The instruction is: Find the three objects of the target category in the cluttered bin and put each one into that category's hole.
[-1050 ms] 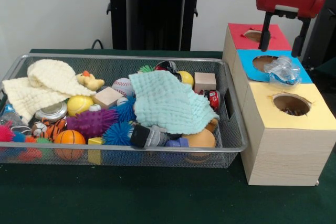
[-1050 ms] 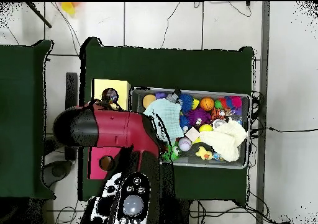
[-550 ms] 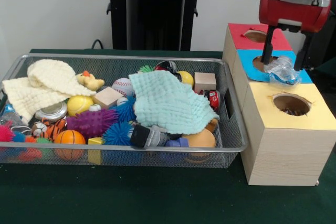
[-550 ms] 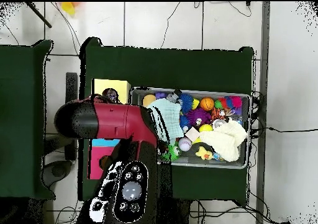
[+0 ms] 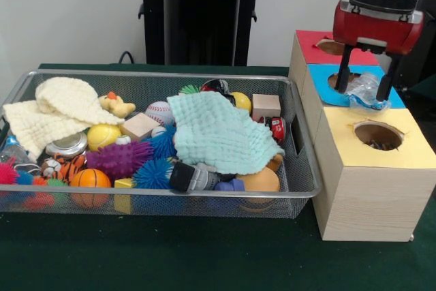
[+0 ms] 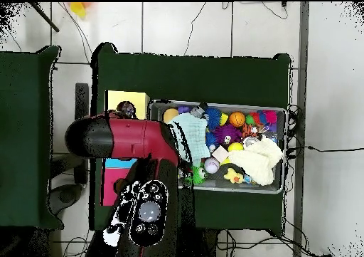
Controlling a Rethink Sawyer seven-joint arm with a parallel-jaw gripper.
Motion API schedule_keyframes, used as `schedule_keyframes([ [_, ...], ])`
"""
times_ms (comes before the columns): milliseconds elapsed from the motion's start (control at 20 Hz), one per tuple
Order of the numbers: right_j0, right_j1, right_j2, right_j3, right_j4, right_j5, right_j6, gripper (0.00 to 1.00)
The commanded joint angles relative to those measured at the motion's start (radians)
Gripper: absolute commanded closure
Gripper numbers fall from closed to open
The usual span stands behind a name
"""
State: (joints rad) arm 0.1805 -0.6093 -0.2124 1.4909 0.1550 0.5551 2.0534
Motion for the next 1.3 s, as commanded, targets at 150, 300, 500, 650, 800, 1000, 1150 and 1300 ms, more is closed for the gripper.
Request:
schedule_keyframes([
  [150, 0.037, 0.072, 0.012, -0.001, 0.004, -0.011, 0.199, 0.0],
  [300, 0.047, 0.079, 0.003, -0.003, 0.011, -0.013, 0.208, 0.0],
  [500, 0.049, 0.081, 0.007, 0.0, 0.019, -0.013, 0.198, 0.0],
  [650, 0.044, 0.093, 0.01, -0.008, 0.024, -0.023, 0.196, 0.0],
  [800, 0.044, 0.096, 0.016, 0.007, 0.026, -0.05, 0.199, 0.0],
  [1000, 0.032, 0.084, 0.026, 0.03, 0.022, -0.068, 0.184, 0.0],
  [1150, 0.01, 0.069, 0.039, 0.058, 0.014, -0.081, 0.157, 0.0],
  [1300, -0.011, 0.046, 0.049, 0.081, 0.006, -0.076, 0.126, 0.0],
])
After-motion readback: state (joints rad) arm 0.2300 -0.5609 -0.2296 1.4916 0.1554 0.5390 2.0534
